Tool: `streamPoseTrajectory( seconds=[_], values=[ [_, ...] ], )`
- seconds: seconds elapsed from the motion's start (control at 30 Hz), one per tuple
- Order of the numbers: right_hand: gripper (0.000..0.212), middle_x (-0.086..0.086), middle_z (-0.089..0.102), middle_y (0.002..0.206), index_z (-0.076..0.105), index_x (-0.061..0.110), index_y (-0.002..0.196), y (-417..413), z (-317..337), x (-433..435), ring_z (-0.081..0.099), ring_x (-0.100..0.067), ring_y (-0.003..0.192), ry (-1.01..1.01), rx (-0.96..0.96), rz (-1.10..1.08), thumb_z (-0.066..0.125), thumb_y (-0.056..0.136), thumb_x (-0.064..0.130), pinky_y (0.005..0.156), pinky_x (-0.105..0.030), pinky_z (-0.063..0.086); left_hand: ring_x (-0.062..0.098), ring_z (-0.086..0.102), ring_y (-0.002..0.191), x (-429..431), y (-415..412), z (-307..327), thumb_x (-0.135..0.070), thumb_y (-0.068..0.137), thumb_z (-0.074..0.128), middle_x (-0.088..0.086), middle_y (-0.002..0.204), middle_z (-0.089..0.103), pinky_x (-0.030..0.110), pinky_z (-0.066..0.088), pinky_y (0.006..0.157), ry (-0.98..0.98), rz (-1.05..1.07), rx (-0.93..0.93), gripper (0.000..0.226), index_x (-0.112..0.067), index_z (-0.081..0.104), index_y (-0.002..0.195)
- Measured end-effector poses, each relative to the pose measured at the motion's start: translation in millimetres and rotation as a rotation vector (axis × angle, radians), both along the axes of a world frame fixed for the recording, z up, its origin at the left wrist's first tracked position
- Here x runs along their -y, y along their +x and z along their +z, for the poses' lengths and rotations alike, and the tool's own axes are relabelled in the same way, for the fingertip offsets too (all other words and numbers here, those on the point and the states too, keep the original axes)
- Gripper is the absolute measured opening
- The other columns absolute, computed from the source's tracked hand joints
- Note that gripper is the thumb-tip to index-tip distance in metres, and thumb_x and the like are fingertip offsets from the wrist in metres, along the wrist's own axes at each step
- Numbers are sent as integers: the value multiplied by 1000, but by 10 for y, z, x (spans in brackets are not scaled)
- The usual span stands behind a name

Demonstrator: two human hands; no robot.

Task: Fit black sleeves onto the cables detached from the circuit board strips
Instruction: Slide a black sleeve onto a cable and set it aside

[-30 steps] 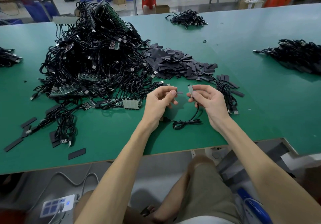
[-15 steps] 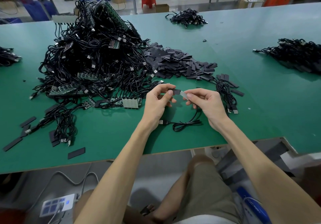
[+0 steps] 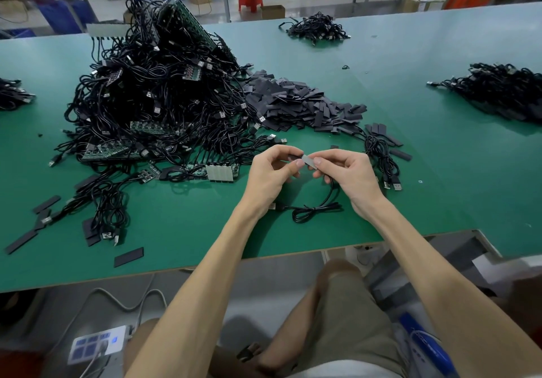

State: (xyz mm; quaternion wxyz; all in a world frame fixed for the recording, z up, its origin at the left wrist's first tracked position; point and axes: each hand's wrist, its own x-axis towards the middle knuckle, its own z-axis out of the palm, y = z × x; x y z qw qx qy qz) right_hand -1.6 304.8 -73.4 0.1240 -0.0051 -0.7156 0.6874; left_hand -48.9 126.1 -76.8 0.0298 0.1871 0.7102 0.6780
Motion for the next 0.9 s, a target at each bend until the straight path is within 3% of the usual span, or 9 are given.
streamPoseTrajectory(
  seconds=[0.17, 0.37, 0.6, 0.9],
  values=[
    [12, -7, 77, 83, 77, 1, 103, 7, 2, -7, 70, -14, 71, -10, -8, 4, 70, 94, 4, 58, -23, 50, 20, 75, 81, 3, 5, -1, -8, 93, 72, 4, 94, 77, 25, 54, 67, 53, -17, 25, 13, -7, 69, 106],
    [12, -6, 78, 84, 77, 3, 103, 7, 5, -6, 71, -16, 73, -8, -6, 15, 70, 94, 4, 58, -22, 51, 27, 76, 89, 8, 12, 5, 0, 94, 69, 20, 102, 75, 31, 59, 70, 130, -24, 34, 19, 5, 64, 112],
    [12, -12, 78, 87, 77, 10, 100, 7, 3, -8, 70, -15, 71, -74, 1, -29, 68, 95, 3, 58, -22, 50, 32, 75, 93, 32, 8, 16, 1, 94, 67, 21, 104, 75, 31, 60, 80, 315, 11, 153, 25, 11, 62, 116],
    [10, -12, 78, 84, 77, 6, 99, 8, 5, 8, 68, -15, 67, -61, 24, -12, 68, 95, 3, 56, -22, 49, 33, 74, 92, 26, 27, 33, 2, 94, 66, 26, 106, 73, 35, 60, 84, 301, 18, 160, 24, 14, 61, 115]
  ],
)
